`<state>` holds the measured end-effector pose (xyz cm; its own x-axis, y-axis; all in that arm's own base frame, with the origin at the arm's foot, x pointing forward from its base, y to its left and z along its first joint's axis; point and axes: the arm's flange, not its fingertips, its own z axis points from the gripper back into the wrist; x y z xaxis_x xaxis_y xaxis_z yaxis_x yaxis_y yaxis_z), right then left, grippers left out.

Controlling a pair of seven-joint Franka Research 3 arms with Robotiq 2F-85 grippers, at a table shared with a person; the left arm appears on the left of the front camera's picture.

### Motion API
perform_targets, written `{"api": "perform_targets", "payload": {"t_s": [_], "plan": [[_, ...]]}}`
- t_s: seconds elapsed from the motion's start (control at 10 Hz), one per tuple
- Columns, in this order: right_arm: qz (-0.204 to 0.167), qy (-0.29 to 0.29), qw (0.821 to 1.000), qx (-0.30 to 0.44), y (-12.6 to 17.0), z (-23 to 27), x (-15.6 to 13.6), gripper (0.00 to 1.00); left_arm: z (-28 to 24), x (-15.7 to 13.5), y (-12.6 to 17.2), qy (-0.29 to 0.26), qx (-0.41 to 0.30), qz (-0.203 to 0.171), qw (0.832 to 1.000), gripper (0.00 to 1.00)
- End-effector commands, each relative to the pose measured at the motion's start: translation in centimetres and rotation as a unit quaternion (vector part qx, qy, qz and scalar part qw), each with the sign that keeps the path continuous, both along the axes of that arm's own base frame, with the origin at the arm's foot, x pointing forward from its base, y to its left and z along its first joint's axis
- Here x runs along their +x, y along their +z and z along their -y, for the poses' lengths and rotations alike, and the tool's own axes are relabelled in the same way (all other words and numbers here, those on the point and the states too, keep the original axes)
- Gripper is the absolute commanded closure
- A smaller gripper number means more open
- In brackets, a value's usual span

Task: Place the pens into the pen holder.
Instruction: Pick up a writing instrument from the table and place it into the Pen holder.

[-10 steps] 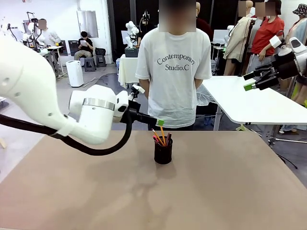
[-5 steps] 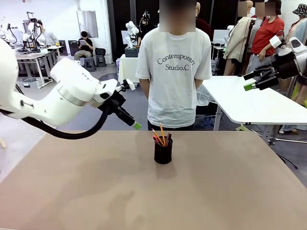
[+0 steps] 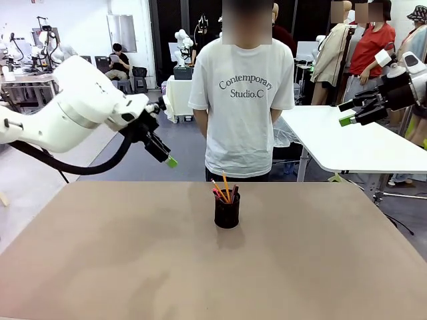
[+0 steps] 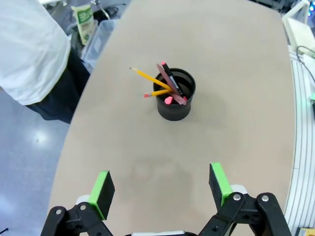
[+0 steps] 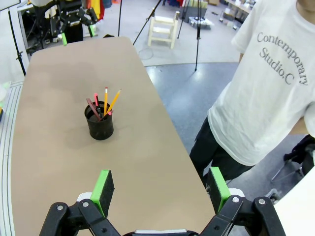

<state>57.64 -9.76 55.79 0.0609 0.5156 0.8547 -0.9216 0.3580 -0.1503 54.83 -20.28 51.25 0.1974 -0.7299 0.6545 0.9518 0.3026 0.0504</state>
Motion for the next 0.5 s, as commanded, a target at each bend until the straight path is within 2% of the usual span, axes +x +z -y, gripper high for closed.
{"api": "perform_targets", "payload": {"t_s": [0.0, 0.1, 0.2, 0.4], "plan": [[-0.012, -0.002, 1.000, -0.005, 0.42, -0.21, 0.09, 0.00, -1.35, 0.26, 1.55, -0.007, -0.009, 0.010, 1.000, 0.00], [-0.012, -0.002, 1.000, -0.005, 0.42, -0.21, 0.09, 0.00, -1.45, 0.34, 1.92, 0.003, -0.037, 0.012, 0.999, 0.00], [-0.012, -0.002, 1.000, -0.005, 0.42, -0.21, 0.09, 0.00, -0.71, 0.24, 1.23, 0.002, -0.004, 0.006, 1.000, 0.00], [-0.012, -0.002, 1.000, -0.005, 0.42, -0.21, 0.09, 0.00, -0.71, 0.24, 1.23, 0.002, -0.004, 0.006, 1.000, 0.00]]}}
